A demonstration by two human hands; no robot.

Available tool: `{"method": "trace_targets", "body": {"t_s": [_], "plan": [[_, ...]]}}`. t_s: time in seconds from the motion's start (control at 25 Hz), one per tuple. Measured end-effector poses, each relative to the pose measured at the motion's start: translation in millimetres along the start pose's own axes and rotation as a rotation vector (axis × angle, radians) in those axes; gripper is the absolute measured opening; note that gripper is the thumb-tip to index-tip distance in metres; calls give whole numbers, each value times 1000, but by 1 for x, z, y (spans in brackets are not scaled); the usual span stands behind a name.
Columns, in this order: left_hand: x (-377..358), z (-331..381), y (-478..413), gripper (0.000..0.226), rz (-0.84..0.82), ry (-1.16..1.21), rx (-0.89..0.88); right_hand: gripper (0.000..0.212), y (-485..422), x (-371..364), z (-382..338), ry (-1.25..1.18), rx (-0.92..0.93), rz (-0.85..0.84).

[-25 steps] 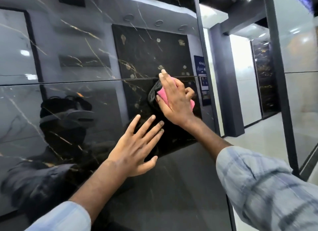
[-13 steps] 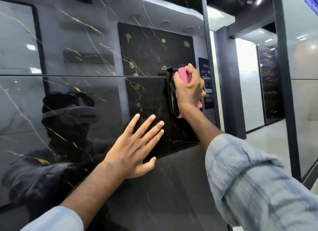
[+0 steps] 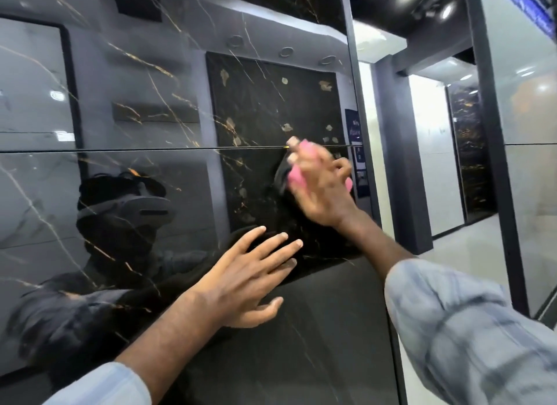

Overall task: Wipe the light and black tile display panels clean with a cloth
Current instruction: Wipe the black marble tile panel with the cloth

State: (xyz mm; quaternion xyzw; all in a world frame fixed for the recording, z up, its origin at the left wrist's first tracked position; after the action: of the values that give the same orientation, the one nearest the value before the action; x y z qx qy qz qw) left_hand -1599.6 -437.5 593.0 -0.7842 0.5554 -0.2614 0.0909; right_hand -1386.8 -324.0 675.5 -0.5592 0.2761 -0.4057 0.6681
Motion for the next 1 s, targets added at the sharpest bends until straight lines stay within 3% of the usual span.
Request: {"method": "trace_targets", "body": {"t_s": [0.08,0.12,0.16,0.2,0.28,0.32,0.36,0.4,0.44,0.48,0.52,0.56,0.64,0.68,0.72,0.84,0.88,0.92,1.0], "plan": [[-5,6,-14,64,-11,34,39,53,-35,-2,27,-188,-790,102],[-10,9,-19,66,-18,32,62,55,-44,-3,28,-276,-1074,94],[-14,12,-21,69,-35,4,71,58,-44,0,21,-282,-1160,60],[-18,14,-21,73,-62,-48,64,59,-40,3,14,-237,-1005,44],[-25,17,-18,78,-87,-123,49,57,0,-2,2,-97,-236,-16],[-26,16,-18,79,-86,-131,54,54,12,-2,14,-30,6,-57],[-26,17,-18,79,-78,-129,62,53,14,-4,30,-18,16,-64],[-26,17,-19,79,-70,-128,66,54,9,-7,46,-59,-231,-39],[-27,18,-19,79,-65,-130,67,57,2,-6,57,-171,-659,41],[-27,19,-19,78,-62,-126,64,58,-3,-7,57,-204,-970,86],[-27,18,-19,78,-62,-121,63,57,-4,-9,50,-183,-1070,88],[-26,18,-19,78,-61,-119,61,56,0,-7,41,-127,-952,111],[-27,18,-19,78,-51,-138,61,52,24,-13,27,-80,-465,96],[-27,18,-19,79,-53,-146,65,49,29,-12,37,-100,-341,89],[-26,19,-20,79,-59,-144,69,47,24,-9,51,-152,-382,92],[-26,19,-20,78,-57,-135,70,55,-2,-10,76,-230,-1105,128],[-26,19,-20,78,-57,-139,63,57,-3,-12,68,-174,-1140,114],[-26,19,-19,78,-60,-147,59,58,4,-12,54,-119,-1014,104],[-26,21,-19,78,-59,-163,61,63,44,-12,24,-91,-583,41]]}}
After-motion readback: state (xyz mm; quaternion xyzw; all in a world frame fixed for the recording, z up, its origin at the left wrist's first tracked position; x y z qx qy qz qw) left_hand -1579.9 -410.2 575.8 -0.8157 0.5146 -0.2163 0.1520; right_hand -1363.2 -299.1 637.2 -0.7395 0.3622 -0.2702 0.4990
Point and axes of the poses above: each hand's wrist, its own y-axis away from the middle knuckle, its own x-axis out of the back of the hand, z = x × y, the point moved 1 cm from there along -y, towards the middle knuckle
